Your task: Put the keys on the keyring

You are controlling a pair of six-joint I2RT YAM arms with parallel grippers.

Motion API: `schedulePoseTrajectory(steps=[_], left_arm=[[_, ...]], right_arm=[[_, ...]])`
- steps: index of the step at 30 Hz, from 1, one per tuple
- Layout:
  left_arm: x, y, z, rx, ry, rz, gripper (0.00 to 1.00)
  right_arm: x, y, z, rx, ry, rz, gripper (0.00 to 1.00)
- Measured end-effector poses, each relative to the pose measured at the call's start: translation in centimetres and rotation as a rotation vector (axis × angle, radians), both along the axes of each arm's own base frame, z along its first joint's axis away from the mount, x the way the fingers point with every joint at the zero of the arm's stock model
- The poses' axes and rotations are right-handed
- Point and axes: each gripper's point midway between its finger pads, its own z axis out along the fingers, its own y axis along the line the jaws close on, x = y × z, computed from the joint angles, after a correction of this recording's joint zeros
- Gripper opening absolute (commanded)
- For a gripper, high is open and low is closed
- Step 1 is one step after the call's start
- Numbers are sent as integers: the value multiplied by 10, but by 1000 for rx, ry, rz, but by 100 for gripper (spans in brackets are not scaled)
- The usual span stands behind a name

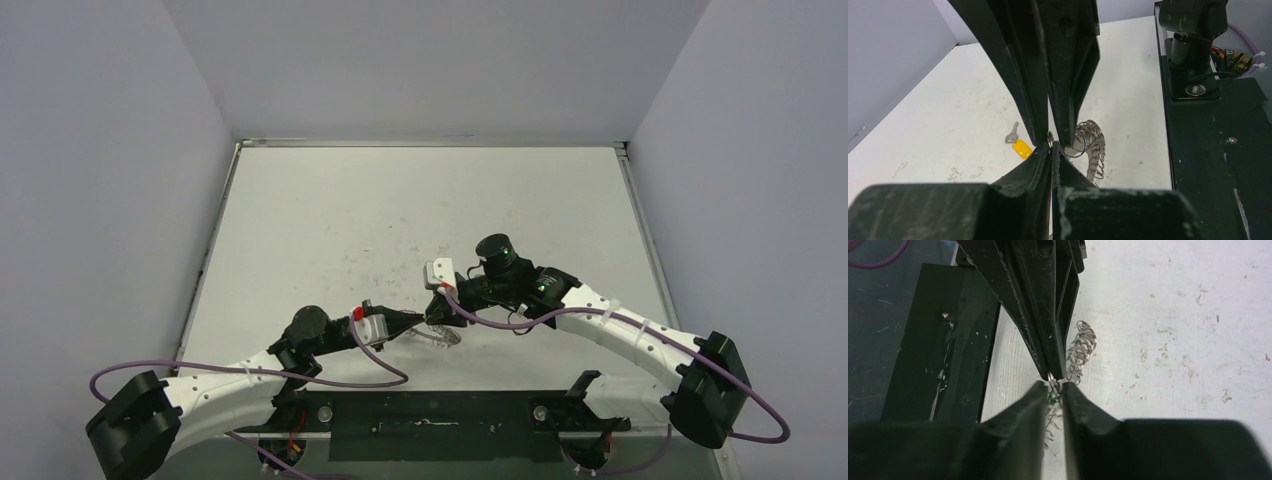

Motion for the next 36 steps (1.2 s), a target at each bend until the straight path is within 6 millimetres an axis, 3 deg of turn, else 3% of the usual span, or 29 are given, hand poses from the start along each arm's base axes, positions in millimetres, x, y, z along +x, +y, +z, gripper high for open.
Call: schedulePoseTrajectory(steps=[3, 11, 14, 18, 25, 36], left_arm=[[-1, 0, 0, 0, 0, -3, 0], [0, 0, 0, 0, 3, 1, 0], [0, 1, 0, 3, 3, 6, 18], [2, 6, 9, -12, -24, 30, 27], [7, 11, 15, 39, -32, 68, 31], [13, 13, -4, 202, -4, 76, 34]], right_arm=[[1, 1, -3, -5, -4, 6, 0], [1, 0, -5, -7, 3, 9, 0], [1, 0, -5, -14, 10, 5, 0], [7, -7, -4, -90, 28, -47, 0], [15, 1, 0, -262, 82, -107, 0], [1, -3, -7, -468, 126, -119, 0]])
